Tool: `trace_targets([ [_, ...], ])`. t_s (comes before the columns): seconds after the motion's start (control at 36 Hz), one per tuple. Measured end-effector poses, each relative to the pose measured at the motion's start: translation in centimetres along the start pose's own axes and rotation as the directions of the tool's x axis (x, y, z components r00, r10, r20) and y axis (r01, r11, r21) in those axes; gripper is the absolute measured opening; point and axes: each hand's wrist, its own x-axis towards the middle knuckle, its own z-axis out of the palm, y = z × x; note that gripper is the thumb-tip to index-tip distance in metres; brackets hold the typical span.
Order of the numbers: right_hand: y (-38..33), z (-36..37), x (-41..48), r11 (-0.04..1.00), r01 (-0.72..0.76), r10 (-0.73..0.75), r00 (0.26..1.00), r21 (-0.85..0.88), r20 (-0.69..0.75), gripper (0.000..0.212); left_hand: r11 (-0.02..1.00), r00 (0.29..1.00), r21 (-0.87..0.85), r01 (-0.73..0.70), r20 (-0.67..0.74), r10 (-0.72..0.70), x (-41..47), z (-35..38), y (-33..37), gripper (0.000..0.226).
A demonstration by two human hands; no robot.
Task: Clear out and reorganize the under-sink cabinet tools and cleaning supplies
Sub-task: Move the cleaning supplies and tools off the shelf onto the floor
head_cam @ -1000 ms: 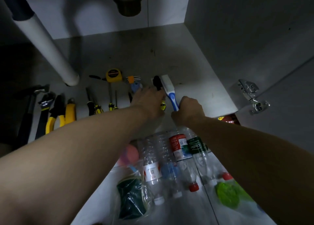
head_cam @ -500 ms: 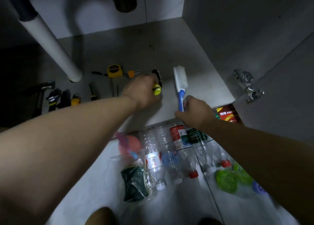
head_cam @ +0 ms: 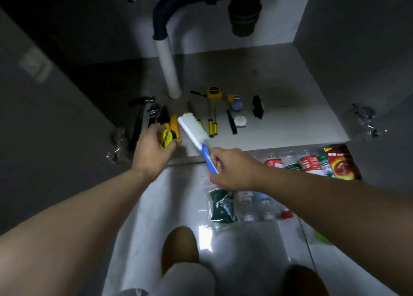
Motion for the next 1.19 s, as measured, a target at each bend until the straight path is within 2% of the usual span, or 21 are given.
trace_targets([
  [0.14, -2.0, 4.9, 1.5, 0.985, 0.020, 0.007, 0.988, -0.171, 0.156, 0.024, 0.981, 0.980, -0.039, 0.190, 0.075, -0.187, -4.9, 1.1, -6.5, 0.027],
  [0.25, -2.2, 9.4, 4.4, 0.962, 0.008, 0.057, 0.971, -0.274, 0.231, 0.027, 0.935, 0.929, -0.060, 0.350, 0.154, -0.338, -6.6, 2.7, -10.9, 0.021],
  [0.36, -1.3, 12.5, 7.4, 0.955, -0.090, 0.146, 0.972, -0.282, 0.186, 0.031, 0.861, 0.867, -0.131, 0.492, 0.166, -0.470, -7.8, 4.7, -14.2, 0.032],
  [0.47, -0.6, 14.9, 10.1, 0.940, -0.147, 0.172, 0.983, -0.307, 0.059, 0.030, 0.795, 0.817, -0.191, 0.576, 0.124, -0.563, -7.9, 6.4, -16.3, 0.037],
  [0.61, 0.3, 15.7, 12.9, 0.925, -0.151, 0.141, 0.989, -0.350, -0.055, 0.024, 0.805, 0.823, -0.191, 0.561, 0.029, -0.567, -7.4, 7.7, -17.6, 0.041],
  [0.81, 0.1, 16.5, 13.8, 0.893, -0.210, 0.125, 0.965, -0.398, -0.229, 0.023, 0.853, 0.862, -0.125, 0.507, 0.054, -0.505, -6.4, 8.3, -17.5, 0.044],
  [0.97, 0.3, 17.5, 12.8, 0.976, -0.163, 0.140, 0.977, -0.147, -0.158, 0.055, 0.926, 0.924, -0.033, 0.376, 0.091, -0.371, -5.9, 8.2, -16.2, 0.044],
  [1.08, 0.5, 17.7, 10.9, 0.999, -0.003, 0.002, 0.999, -0.050, -0.036, 0.040, 0.956, 0.946, 0.035, 0.290, 0.140, -0.292, -5.6, 8.5, -16.1, 0.043],
  [1.19, 1.5, 16.9, 8.3, 0.982, 0.168, -0.162, 0.984, -0.087, 0.081, 0.024, 0.974, 0.961, 0.110, 0.200, 0.173, -0.217, -4.7, 8.9, -16.2, 0.044],
])
